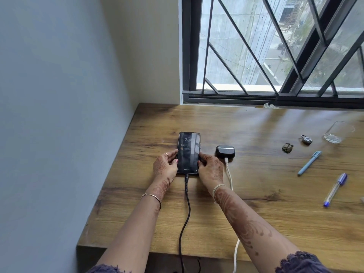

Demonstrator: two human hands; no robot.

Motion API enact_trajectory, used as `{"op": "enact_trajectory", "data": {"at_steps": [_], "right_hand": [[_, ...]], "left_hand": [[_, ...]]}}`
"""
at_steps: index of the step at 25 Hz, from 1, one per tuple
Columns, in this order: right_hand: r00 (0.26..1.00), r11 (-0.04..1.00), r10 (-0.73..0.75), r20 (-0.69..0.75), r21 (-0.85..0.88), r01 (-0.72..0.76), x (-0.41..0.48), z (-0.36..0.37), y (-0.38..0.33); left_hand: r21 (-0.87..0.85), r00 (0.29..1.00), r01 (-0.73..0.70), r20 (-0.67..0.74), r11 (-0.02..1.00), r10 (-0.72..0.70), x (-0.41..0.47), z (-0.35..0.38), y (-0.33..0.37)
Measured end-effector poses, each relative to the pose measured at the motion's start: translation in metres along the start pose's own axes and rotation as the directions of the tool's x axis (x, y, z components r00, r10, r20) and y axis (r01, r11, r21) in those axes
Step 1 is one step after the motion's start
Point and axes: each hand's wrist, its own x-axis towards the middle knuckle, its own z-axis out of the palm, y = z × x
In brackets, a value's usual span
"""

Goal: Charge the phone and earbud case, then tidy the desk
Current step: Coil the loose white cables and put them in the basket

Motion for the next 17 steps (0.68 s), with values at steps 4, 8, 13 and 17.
{"op": "enact_trajectory", "data": {"at_steps": [4, 8, 13, 17], "right_hand": [[0.998, 0.991, -0.070, 0.002, -0.115, 0.070, -0.002, -0.001, -0.005], [0.996, 0.987, -0.084, -0.004, -0.141, 0.082, -0.004, -0.002, -0.009], [0.996, 0.980, -0.088, -0.010, -0.178, 0.085, -0.004, -0.006, -0.012], [0.996, 0.986, -0.074, -0.049, -0.155, 0.066, -0.005, -0.010, -0.012]], "left_hand": [[0.121, 1.000, 0.025, 0.003, 0.992, -0.026, 0.006, 0.000, -0.002], [0.152, 0.999, 0.031, 0.012, 0.988, -0.033, 0.007, -0.003, -0.001], [0.226, 0.999, 0.031, 0.032, 0.974, -0.039, 0.005, -0.007, 0.010], [0.224, 1.000, 0.014, 0.019, 0.974, -0.019, 0.002, -0.004, 0.021]]}}
